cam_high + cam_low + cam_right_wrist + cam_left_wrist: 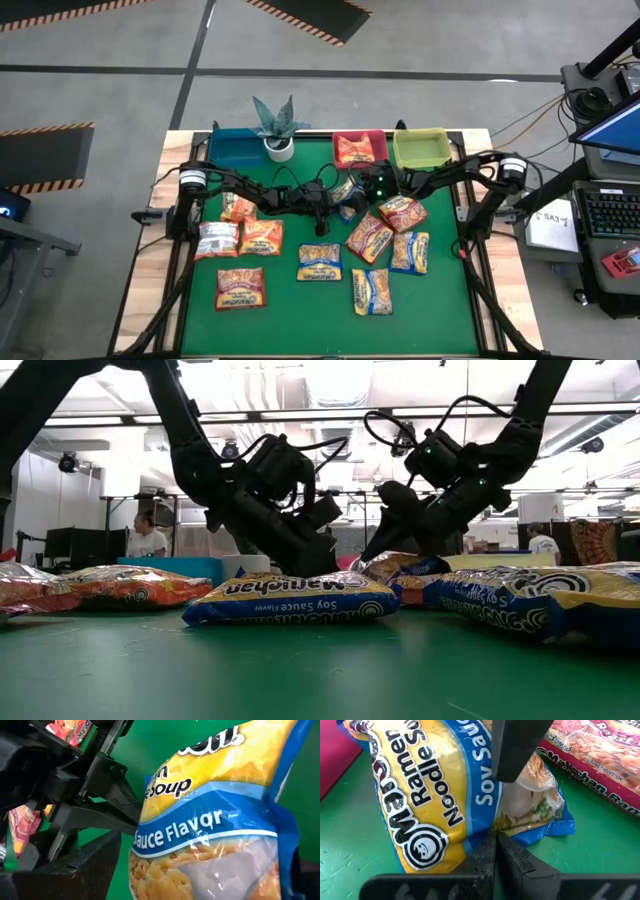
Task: Sort Maruchan noodles
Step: Put the blue noodle pack into the yellow bin
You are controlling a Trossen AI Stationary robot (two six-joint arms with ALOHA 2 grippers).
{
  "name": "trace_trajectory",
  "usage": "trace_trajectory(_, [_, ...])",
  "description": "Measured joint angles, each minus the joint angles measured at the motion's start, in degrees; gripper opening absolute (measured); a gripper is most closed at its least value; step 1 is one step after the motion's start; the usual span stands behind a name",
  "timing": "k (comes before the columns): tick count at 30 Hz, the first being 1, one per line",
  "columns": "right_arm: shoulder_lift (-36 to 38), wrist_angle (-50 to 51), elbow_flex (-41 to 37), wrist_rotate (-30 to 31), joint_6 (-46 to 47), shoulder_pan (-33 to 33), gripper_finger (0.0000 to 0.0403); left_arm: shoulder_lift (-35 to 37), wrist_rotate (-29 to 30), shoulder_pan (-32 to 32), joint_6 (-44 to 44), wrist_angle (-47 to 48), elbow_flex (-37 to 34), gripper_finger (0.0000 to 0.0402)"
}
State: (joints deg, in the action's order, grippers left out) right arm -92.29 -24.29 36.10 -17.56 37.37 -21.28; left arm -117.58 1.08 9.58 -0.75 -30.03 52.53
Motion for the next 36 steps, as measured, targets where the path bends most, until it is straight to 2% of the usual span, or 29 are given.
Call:
trace_trajectory(5, [1.4,0.4,0.0,0.0,-0.6,0.0,0.0314,0.0,0.0,0.0,0.0,0.0,0.0,0.0000])
trace_trajectory(19, [1.8,0.7,0.0,-0.4,-0.8,0.0,0.0173,0.2,0.0,0.0,0.0,-0.2,-0.1,0.0000])
trace_trajectory(27, [1.8,0.8,0.0,-0.4,-0.8,-0.1,0.0117,0.8,0.0,0.0,0.0,0.3,-0.1,0.0000])
trace_trajectory(36, [1.8,1.2,0.0,-0.4,-0.8,-0.1,0.0071,4.0,-0.2,0.0,-0.1,5.8,-0.2,0.0000])
